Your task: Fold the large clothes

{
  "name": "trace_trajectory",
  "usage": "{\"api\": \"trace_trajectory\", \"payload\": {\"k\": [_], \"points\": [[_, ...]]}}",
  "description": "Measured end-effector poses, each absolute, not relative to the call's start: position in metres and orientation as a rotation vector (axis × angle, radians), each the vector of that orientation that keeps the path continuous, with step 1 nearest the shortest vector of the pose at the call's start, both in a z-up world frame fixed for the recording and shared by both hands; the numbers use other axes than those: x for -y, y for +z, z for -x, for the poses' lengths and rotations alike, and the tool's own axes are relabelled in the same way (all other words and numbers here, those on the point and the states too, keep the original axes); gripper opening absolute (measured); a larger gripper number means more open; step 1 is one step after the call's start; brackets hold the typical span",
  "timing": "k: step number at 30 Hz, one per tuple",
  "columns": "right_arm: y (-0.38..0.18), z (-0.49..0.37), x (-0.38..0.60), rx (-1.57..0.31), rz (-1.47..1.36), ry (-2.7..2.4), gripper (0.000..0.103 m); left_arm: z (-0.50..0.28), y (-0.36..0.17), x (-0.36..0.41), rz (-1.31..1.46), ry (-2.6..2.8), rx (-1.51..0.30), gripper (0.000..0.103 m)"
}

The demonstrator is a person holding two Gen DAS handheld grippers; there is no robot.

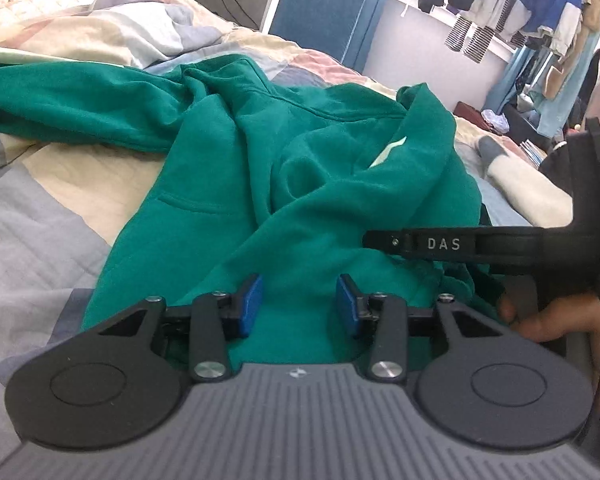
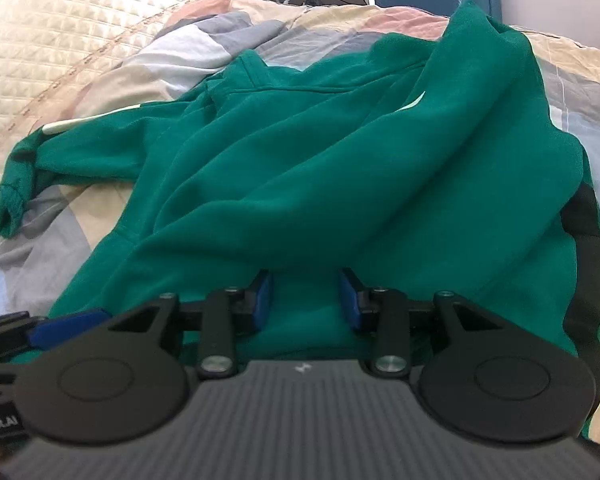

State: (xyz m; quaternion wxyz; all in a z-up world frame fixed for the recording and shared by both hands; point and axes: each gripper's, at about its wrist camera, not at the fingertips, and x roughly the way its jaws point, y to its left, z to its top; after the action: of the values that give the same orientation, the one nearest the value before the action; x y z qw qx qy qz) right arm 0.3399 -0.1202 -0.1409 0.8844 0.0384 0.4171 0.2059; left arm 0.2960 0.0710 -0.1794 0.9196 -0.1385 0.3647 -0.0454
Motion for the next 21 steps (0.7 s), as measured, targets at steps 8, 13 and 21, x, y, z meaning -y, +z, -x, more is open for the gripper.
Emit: {"api": "trace_trajectory", "payload": {"k": [8,13,21], "points": [[-0.132,-0.328,0.126,-0.854,-0.101,0.394,0.039,-0.277,-0.147,-0.090,0.357,-0.035,-0.641,0.056],[-0.125,-0.322,0.133,-0.853,-0.151,0.404,0.042,-0.280,-0.132,-0.122,0.330,0.095,-0.608,0.057],[-0.118,-0.318,0.137,-0.835,-0.170,0.418,0.067,-0.300,-0.104,-0.185,0.099,0.359,-0.558,0.075]]}}
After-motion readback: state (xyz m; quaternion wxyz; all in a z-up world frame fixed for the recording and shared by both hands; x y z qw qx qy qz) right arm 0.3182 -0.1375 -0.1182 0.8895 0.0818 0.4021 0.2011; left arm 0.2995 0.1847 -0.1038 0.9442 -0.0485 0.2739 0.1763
